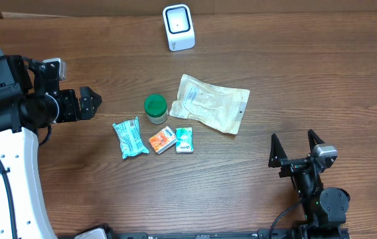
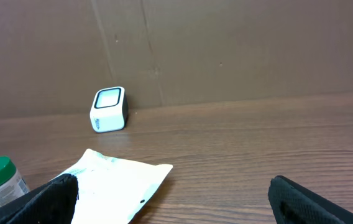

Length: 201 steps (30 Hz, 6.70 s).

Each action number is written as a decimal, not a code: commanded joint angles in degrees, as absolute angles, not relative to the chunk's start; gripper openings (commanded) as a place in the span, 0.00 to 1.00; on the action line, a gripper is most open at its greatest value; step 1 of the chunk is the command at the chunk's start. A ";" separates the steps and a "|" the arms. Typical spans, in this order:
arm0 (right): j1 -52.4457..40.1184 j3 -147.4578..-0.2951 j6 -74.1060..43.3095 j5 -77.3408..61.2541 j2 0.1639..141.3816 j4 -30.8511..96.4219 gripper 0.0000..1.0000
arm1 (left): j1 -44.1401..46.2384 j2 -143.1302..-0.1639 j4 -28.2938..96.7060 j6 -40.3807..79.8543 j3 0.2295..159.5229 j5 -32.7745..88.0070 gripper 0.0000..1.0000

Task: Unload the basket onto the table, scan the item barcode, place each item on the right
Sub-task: 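Release the orange pack and retract the left gripper beside the basket, then reach the right gripper to the orange Kleenex pack and grasp it, then lift the orange pack and hold it in front of the white scanner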

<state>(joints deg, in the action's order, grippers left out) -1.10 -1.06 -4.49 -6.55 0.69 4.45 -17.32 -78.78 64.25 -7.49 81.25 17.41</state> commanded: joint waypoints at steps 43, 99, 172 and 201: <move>-0.73 -0.47 -4.58 -4.56 0.30 3.03 1.00 | -17.10 -79.11 64.25 -8.32 81.41 17.43 1.00; -28.95 -67.57 -23.46 -20.84 94.26 46.81 0.61 | -17.10 -79.11 64.27 -8.32 81.41 17.43 1.00; -43.09 -67.59 -9.21 -48.40 97.38 32.16 0.04 | -17.12 -79.11 64.27 -8.32 81.41 17.43 1.00; -17.69 -67.64 -18.31 -89.97 94.76 21.15 0.04 | -17.10 -79.11 64.25 -8.32 81.41 17.43 1.00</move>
